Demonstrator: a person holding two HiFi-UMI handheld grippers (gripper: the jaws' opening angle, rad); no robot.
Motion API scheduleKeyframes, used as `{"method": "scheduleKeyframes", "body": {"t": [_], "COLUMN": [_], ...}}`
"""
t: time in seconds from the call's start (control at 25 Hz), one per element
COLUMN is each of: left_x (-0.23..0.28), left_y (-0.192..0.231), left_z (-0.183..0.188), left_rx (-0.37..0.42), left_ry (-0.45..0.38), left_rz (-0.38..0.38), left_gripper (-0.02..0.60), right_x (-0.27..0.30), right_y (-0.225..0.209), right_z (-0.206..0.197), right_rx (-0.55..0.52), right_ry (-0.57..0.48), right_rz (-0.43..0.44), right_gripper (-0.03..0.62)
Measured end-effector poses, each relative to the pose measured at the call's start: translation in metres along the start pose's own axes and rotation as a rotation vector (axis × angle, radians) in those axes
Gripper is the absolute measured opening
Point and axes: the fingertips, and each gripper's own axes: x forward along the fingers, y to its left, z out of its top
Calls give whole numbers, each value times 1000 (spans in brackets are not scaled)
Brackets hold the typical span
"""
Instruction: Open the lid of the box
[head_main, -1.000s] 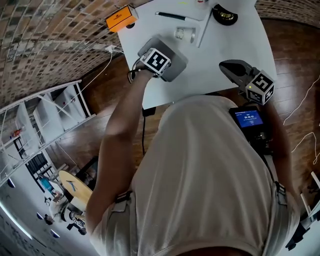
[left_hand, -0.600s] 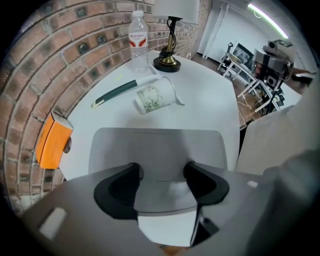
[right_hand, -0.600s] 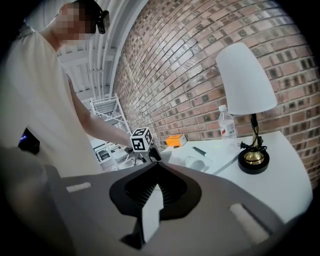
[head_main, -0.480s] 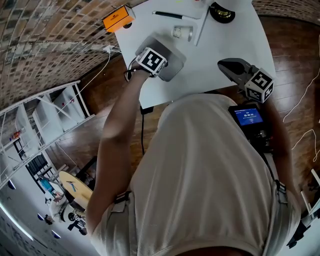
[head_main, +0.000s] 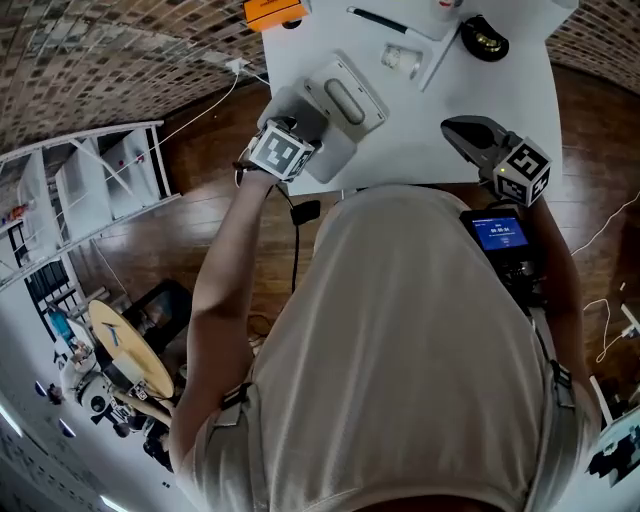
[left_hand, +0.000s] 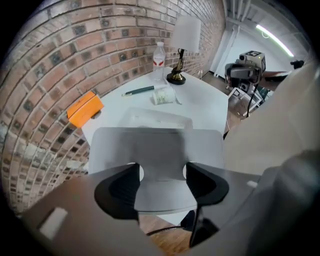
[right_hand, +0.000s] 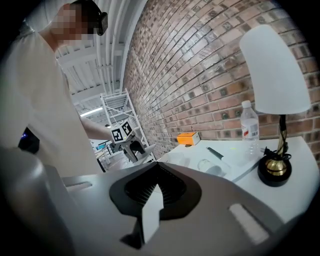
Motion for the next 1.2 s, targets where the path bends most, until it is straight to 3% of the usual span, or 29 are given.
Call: {"method": "scheduleKeyframes", "body": {"t": [0.16, 0.32, 0.56, 0.8, 0.92, 1.0, 1.04, 1.16, 1.2], "left_x": [30, 71, 114, 114, 94, 70, 55, 9, -4], "left_y": [-4, -1, 14, 13, 16, 18, 18, 13, 10], "left_z": [-54, -84, -94, -92, -77, -56, -45, -16, -9], "left_rx": [-39, -3, 70, 77, 48, 12, -7, -46, -49], "left_ry": [71, 147, 227, 250, 160, 31, -45, -244, -296], "left_rz": [-65, -80, -39, -33, -5, 22, 36, 92, 111], "left_gripper": [291, 291, 292, 287, 291, 283, 255, 88, 62], "right_x": [16, 21, 20, 17, 19, 21, 22, 25, 26], "right_y": [14, 20, 19, 20, 20, 19, 19, 22, 23], "right_z": [6, 8, 2, 1, 4, 7, 7, 9, 10], "right_rx": [-20, -42, -41, -44, -49, -59, -64, -83, -89], "right_ry": [12, 34, 54, 54, 48, 49, 51, 59, 63], "right_rz": [27, 29, -8, -14, -4, 6, 11, 35, 45], "right_gripper": [2, 2, 2, 2, 2, 2, 2, 2, 2]}}
